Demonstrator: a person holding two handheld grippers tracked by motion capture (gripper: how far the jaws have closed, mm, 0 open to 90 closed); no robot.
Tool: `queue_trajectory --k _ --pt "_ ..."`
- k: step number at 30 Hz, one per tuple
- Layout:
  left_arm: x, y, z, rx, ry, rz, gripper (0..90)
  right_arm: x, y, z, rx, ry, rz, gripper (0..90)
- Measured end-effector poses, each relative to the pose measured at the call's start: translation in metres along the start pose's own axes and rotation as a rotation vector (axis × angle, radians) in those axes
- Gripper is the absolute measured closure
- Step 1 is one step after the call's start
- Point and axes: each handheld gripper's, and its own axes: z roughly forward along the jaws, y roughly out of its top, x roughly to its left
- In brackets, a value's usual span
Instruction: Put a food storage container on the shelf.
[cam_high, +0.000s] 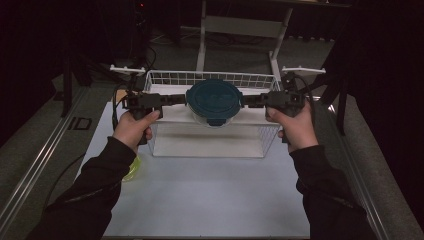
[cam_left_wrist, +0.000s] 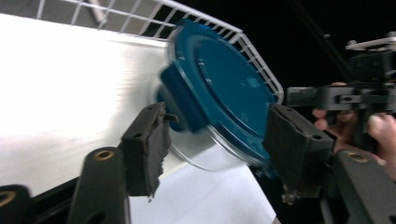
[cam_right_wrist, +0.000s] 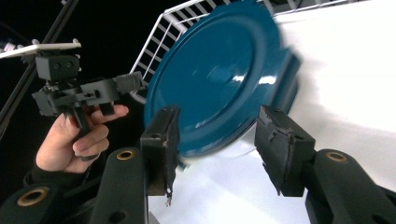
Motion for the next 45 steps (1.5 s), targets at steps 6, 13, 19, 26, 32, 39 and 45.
queue_trajectory --k 6,13,19,26,32,39,45 --pt "-0.011 -0.021 -0.017 -0.04 -0.035 0.128 31.2 0.014 -0.029 0.009 0.031 0.027 -0.068 58.1" --pt "-0.02 -0.054 -0.025 -0.084 0.011 0.267 21.3 0.023 -0.062 0.032 0.049 0.031 -0.133 78.4" --pt "-0.016 -0.092 -0.018 -0.075 0.048 0.311 13.7 0.022 -0.073 0.046 0.022 -0.002 -0.138 89.6" --pt "-0.016 -0.132 -0.007 -0.08 0.071 0.363 0.7 0.014 -0.072 0.059 -0.002 -0.045 -0.123 89.7" --pt "-0.022 -0.157 0.001 -0.067 0.077 0.427 0.7 0.009 -0.07 0.07 -0.017 -0.052 -0.106 89.7" --pt "-0.022 -0.168 0.004 -0.086 0.063 0.427 0.7 0.008 -0.066 0.075 -0.031 -0.056 -0.096 89.7" --pt "-0.019 -0.173 0.007 -0.088 0.061 0.423 0.7 0.004 -0.058 0.078 -0.037 -0.074 -0.088 89.7"
